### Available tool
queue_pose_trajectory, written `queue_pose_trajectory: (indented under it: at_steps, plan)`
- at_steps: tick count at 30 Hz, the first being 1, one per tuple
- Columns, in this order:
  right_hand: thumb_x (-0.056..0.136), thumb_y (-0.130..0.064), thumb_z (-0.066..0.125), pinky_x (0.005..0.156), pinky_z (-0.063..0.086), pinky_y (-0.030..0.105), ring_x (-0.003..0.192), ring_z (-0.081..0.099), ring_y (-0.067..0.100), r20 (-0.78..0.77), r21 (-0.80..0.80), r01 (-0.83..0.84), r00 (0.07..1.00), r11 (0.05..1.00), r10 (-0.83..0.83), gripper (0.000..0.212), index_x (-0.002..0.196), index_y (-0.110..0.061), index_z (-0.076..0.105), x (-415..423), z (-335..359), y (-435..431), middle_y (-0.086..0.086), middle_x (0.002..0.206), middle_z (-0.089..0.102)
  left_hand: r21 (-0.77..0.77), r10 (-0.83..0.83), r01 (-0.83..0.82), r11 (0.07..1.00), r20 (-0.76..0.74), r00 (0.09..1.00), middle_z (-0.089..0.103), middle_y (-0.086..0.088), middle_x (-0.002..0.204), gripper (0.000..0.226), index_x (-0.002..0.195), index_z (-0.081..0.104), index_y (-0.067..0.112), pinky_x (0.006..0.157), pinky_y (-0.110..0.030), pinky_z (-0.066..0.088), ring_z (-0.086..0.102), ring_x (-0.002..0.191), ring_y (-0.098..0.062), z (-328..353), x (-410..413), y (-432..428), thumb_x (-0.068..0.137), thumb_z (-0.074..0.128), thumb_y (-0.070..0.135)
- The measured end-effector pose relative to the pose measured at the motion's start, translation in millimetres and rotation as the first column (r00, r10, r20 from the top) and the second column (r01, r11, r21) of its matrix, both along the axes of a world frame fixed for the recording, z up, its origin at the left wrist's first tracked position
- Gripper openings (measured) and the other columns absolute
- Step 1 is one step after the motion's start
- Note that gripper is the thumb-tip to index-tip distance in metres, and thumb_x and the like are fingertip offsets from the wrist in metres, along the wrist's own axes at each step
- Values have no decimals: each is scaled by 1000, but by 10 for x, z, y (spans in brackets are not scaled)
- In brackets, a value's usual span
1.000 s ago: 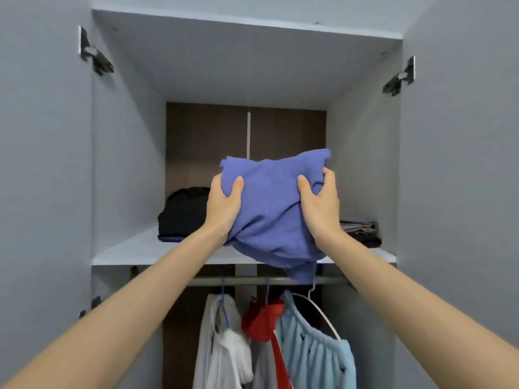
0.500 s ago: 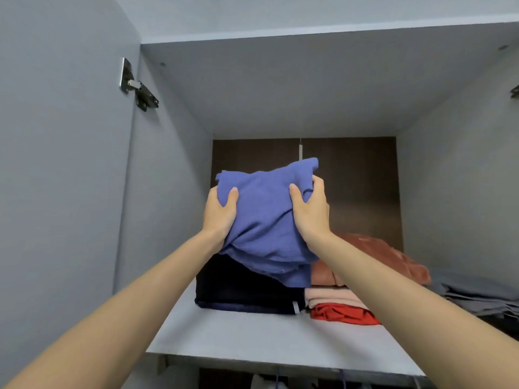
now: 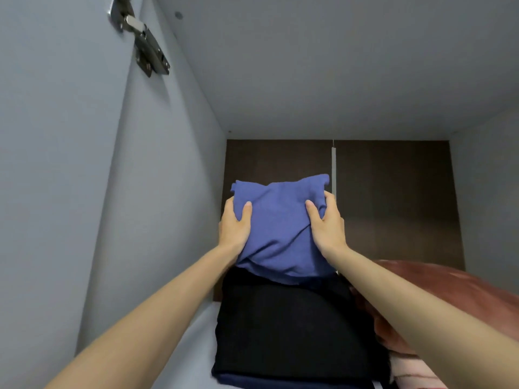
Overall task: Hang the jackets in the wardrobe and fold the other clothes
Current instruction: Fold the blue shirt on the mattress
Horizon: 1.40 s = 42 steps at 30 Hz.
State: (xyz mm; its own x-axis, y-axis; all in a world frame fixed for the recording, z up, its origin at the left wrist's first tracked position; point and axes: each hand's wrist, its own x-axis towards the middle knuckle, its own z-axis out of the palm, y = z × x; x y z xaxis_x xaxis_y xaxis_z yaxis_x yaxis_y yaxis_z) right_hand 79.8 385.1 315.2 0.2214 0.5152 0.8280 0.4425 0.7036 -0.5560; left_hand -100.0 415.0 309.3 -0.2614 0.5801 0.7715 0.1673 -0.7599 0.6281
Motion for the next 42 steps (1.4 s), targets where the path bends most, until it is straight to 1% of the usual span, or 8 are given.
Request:
queue_pose_trajectory:
  at_steps: [6,9,12,14,17,20,30,42]
  plan:
    - [96,-31,53,80,39,31,103,53,25,112,-264,118,990,957,-91,33,124,-20,41,235,-302,-134,5,113,58,-354,-95,77,932,-32,995,57,-19,124,39,128,45,-1,93,-32,42,55,114,-30,-325,40,20,97,47,22]
    - [95,-29,56,98,38,38,120,48,37,281,-423,274,946,864,-162,62,143,-9,22,289,-429,-246,20,136,46,-525,-87,-120,843,-352,932,49,-17,134,57,142,26,2,101,-33,40,50,121,-31,-447,77,-115,97,48,30]
    - [94,-30,58,104,33,44,131,33,42,561,-371,515,788,772,-256,76,148,-8,10,303,-490,-316,21,147,25,-232,241,-619,751,-776,583,31,-15,145,65,148,17,12,101,-40,37,42,126,-35,-476,138,-319,96,43,40]
    - [96,-30,53,106,31,45,138,22,36,630,-237,563,710,792,-316,68,149,-11,14,272,-462,-331,13,152,21,44,435,-652,757,-779,452,29,-10,145,58,149,21,21,98,-43,36,39,126,-32,-441,234,-417,97,41,38]
    - [100,-34,38,117,16,46,146,11,31,679,-251,478,707,842,-199,57,152,-18,19,201,-444,-257,3,159,17,25,301,-512,858,-834,463,36,-3,149,54,149,23,32,105,-46,30,38,132,-29,-404,387,-427,98,34,43]
    - [101,-51,22,119,2,48,148,-2,30,706,-459,488,708,743,-29,57,153,-31,13,191,-616,-107,-4,162,3,-140,70,-533,834,-933,354,22,3,158,56,151,17,34,115,-51,9,22,144,-24,-559,440,-323,98,21,53]
    - [103,-44,15,118,18,41,145,21,24,713,-500,503,701,705,6,52,152,-30,18,175,-874,112,0,160,18,-280,-34,-551,786,-910,414,27,5,156,54,148,25,38,116,-49,12,27,142,-24,-793,433,-74,97,16,55]
    - [99,-24,39,83,43,38,122,45,26,754,64,474,554,878,-354,43,142,-25,35,174,-513,-706,3,135,48,-4,280,-512,859,-833,476,49,-4,140,48,148,28,34,111,-51,26,43,131,-26,-568,367,-758,100,32,35]
